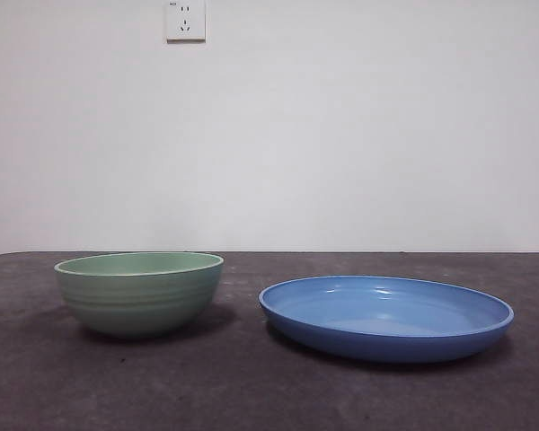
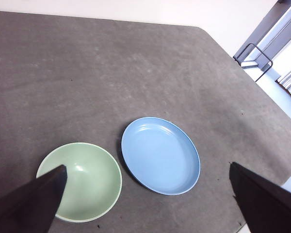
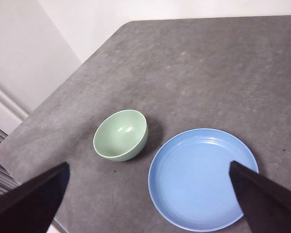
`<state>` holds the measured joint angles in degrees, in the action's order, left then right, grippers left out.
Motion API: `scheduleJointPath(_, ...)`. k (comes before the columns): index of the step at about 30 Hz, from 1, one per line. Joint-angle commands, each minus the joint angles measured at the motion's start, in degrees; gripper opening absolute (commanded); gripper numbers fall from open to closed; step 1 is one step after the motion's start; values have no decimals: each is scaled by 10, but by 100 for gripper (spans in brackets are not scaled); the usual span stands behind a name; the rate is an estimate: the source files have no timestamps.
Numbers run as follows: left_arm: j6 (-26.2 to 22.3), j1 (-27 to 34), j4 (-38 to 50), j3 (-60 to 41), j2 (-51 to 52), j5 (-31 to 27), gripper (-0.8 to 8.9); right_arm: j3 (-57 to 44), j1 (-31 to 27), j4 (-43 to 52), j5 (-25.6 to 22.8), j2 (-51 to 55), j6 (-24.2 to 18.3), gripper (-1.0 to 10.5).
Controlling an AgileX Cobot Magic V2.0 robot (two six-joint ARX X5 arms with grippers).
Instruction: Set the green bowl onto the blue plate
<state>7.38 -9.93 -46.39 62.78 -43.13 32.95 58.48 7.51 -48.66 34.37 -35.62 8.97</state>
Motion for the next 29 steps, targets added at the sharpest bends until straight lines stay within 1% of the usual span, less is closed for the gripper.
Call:
scheduleJointPath(1, -10, -7, 5, 13, -7, 0, 589, 12, 2, 4, 0, -3, -4, 603)
scheduleJointPath(5, -14, -11, 2, 13, -19, -3, 589, 12, 2, 4, 1, -3, -4, 602)
scheduleJointPath(7, -22, -13, -6, 13, -31, -17, 589, 12, 2, 4, 1, -3, -4, 602)
scheduleJointPath(9, -28, -14, -16, 13, -44, -47, 589, 12, 2, 4, 1, -3, -4, 602)
scheduleJointPath(13, -36, -13, -33, 13, -85, -125, 588, 12, 2, 4, 2, -2, -4, 602)
scheduleJointPath(16, -36, -13, -35, 13, -124, -164, 588, 12, 2, 4, 2, -2, -4, 602)
scheduleJointPath(29, -34, -14, -3, 13, -348, -167, 585, 12, 2, 3, 2, -2, -3, 602)
